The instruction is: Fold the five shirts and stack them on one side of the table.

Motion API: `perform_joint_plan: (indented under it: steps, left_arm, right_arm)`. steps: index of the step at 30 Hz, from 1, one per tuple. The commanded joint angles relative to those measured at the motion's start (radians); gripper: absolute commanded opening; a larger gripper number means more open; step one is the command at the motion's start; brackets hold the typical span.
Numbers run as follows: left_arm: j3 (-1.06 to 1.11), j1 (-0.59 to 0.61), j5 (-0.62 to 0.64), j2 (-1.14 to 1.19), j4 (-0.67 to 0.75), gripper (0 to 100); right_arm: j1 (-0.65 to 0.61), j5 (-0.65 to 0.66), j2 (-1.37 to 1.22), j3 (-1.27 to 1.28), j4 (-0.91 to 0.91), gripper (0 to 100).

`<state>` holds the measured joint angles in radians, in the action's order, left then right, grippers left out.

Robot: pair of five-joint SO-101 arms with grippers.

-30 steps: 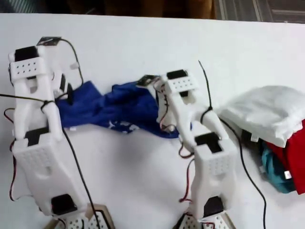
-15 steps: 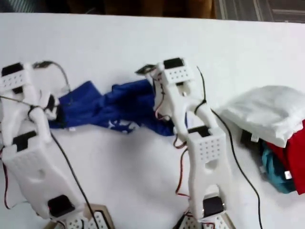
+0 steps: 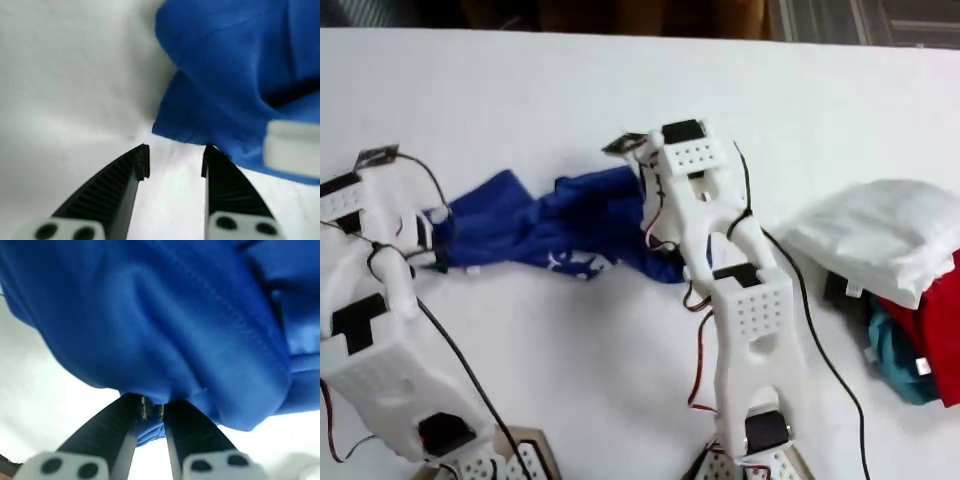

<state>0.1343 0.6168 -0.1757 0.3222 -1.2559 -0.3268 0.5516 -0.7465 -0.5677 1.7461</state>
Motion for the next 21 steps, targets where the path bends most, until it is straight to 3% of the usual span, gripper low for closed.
perform_joint_plan:
  steps: [1, 18, 21]
  left_arm:
    - [-0.005, -0.015, 0.017, -0.061, 0.064, 19]
    - [-0.165, -0.051, -0.028, -0.063, -0.034, 19]
    - [-0.205, -0.071, -0.031, -0.075, -0.138, 19]
  right_arm:
    - [-0.007, -0.002, 0.010, -0.040, 0.022, 1.8]
    - [-0.007, -0.003, 0.010, -0.040, 0.022, 1.8]
    - [-0.007, -0.003, 0.012, -0.040, 0.022, 1.8]
